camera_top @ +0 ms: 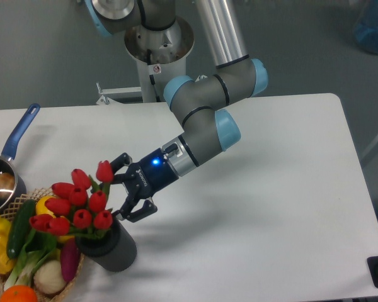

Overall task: Pick up the flowers from the vase
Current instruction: 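Close the gripper around the tulip stems just above the vase rim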

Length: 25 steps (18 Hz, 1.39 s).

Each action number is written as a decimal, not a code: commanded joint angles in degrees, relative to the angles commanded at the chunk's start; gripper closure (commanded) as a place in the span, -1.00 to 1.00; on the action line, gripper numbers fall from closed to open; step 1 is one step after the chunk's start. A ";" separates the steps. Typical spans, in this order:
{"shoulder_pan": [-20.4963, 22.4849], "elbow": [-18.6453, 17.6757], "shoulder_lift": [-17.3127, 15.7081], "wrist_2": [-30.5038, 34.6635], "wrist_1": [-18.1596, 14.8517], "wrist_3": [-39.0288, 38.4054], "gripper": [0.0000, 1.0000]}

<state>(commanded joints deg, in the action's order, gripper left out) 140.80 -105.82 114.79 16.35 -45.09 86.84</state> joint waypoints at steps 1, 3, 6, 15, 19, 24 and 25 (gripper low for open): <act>0.00 -0.17 -0.09 0.00 -0.09 0.00 0.74; 0.17 -0.35 -0.18 0.00 -0.09 -0.09 0.74; 0.53 -0.53 -0.18 0.00 -0.09 -0.35 0.87; 1.49 -0.97 -1.58 -0.17 0.00 -2.02 1.00; 1.67 -0.88 -2.99 -1.31 0.00 -3.86 1.00; 1.67 -0.79 -3.87 -3.16 0.00 -4.39 1.00; 1.67 -0.79 -4.04 -3.25 0.00 -4.39 1.00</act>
<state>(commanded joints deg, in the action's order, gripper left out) 142.47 -106.61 110.74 13.10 -45.09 82.44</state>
